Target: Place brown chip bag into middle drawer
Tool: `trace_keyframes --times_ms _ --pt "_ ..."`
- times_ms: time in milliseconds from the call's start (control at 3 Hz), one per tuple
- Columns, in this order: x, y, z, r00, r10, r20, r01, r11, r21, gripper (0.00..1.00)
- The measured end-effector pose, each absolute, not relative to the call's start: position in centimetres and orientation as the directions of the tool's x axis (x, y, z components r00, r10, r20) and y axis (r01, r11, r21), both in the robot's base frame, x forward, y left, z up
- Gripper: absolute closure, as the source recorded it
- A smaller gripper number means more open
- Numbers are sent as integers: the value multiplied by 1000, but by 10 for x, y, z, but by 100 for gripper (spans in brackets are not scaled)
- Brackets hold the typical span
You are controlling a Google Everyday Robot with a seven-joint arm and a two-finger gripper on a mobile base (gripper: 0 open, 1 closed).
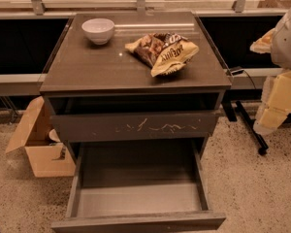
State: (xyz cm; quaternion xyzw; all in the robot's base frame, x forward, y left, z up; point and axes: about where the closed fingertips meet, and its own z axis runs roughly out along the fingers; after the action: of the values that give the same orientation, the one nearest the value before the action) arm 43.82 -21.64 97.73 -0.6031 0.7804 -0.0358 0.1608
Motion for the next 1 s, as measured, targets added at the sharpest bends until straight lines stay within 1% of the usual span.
trace_keyframes --times_ms 333,667,1000 --pt "438 -216 977 -221 -953 -208 -930 270 -250 0" --pt "472 -207 982 -195 -945 -262 -923 267 -277 0" --pt "562 -176 982 -133 -912 -387 -917 261 -300 0"
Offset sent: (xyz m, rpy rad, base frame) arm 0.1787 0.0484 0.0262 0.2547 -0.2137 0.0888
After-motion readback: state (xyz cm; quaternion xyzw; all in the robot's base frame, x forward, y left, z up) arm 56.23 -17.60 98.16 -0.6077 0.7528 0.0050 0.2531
